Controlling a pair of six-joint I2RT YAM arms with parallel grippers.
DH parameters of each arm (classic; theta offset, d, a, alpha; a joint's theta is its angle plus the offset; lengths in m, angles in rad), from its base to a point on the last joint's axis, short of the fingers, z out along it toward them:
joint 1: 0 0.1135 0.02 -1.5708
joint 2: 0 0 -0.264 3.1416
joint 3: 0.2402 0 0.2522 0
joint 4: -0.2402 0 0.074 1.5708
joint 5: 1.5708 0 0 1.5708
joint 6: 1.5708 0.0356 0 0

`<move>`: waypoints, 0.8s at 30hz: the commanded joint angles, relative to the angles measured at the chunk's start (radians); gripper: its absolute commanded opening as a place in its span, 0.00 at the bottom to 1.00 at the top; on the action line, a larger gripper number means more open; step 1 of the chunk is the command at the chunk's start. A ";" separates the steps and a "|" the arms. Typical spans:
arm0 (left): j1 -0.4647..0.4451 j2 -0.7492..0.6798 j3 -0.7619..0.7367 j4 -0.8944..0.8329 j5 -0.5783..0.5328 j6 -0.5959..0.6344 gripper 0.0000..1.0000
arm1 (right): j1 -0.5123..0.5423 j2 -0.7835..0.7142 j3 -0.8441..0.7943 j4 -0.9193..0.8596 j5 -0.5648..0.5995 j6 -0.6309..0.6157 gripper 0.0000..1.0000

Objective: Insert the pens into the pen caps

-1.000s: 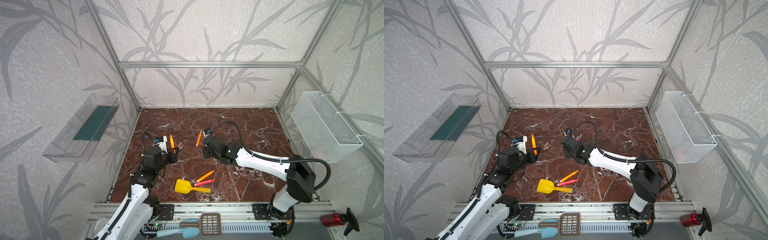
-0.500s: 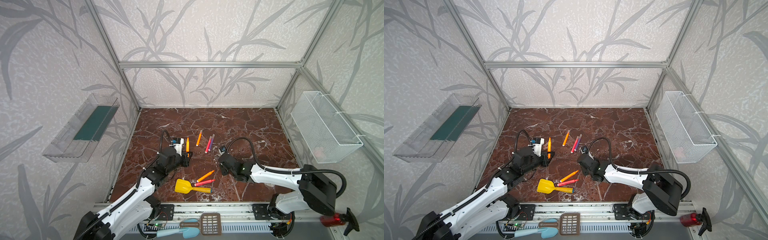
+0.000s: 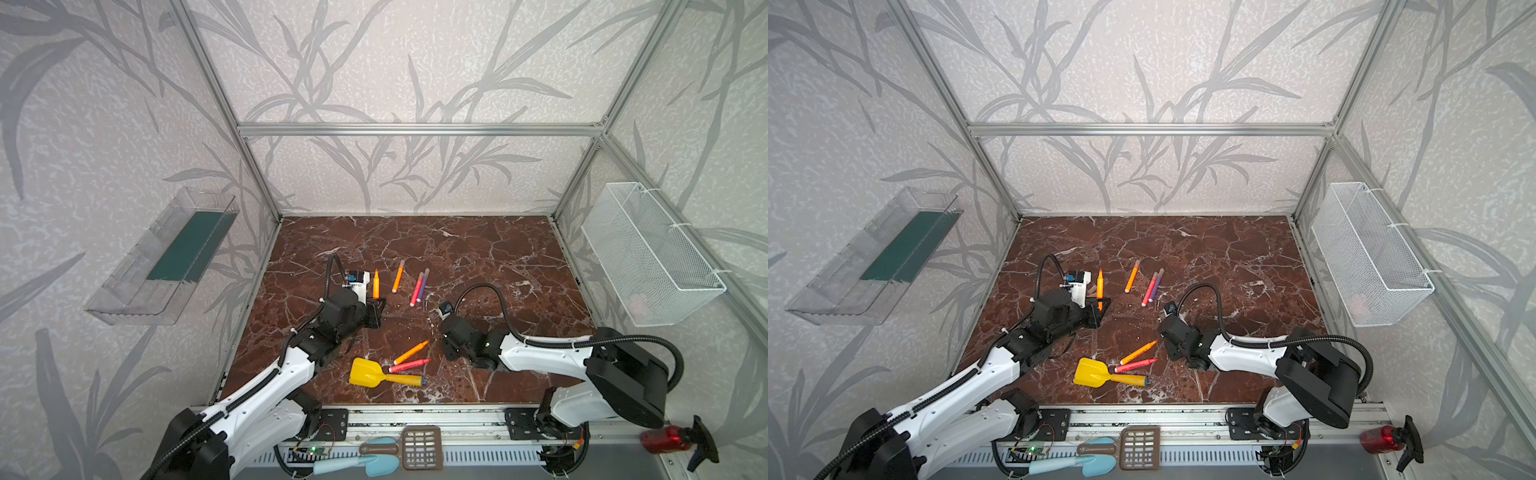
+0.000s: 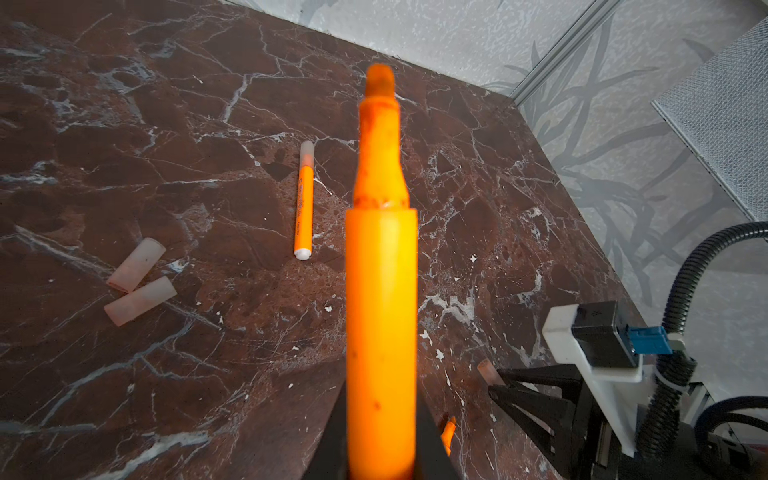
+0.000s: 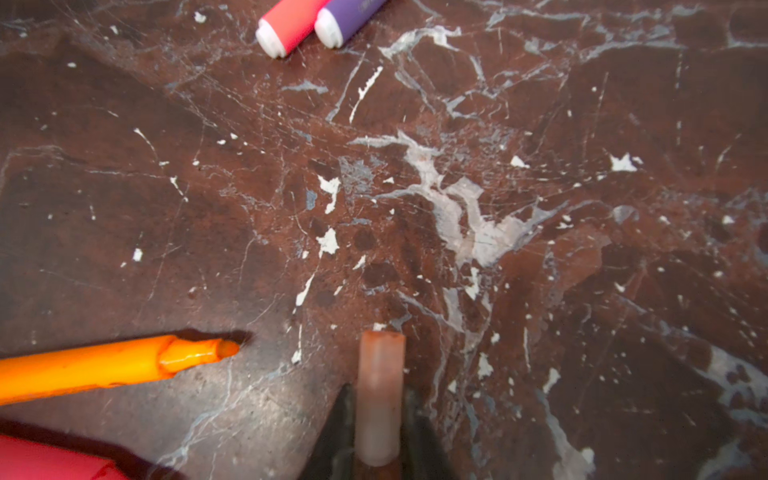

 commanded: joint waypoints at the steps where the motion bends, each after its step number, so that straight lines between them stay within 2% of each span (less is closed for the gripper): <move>1: -0.005 0.006 0.032 0.023 -0.018 0.016 0.00 | -0.002 0.007 -0.015 0.016 0.002 0.012 0.31; 8: -0.005 0.017 0.027 0.041 -0.016 0.016 0.00 | -0.001 -0.012 -0.059 0.013 0.036 0.044 0.48; 13: -0.006 0.032 0.027 0.055 -0.013 0.011 0.00 | 0.000 -0.044 -0.089 0.002 0.061 0.072 0.48; 18: -0.005 0.044 0.020 0.075 -0.005 0.005 0.00 | -0.005 -0.049 -0.111 0.000 0.142 0.102 0.48; 24: -0.008 0.039 0.018 0.077 -0.005 0.004 0.00 | -0.060 -0.037 -0.123 0.032 0.141 0.119 0.45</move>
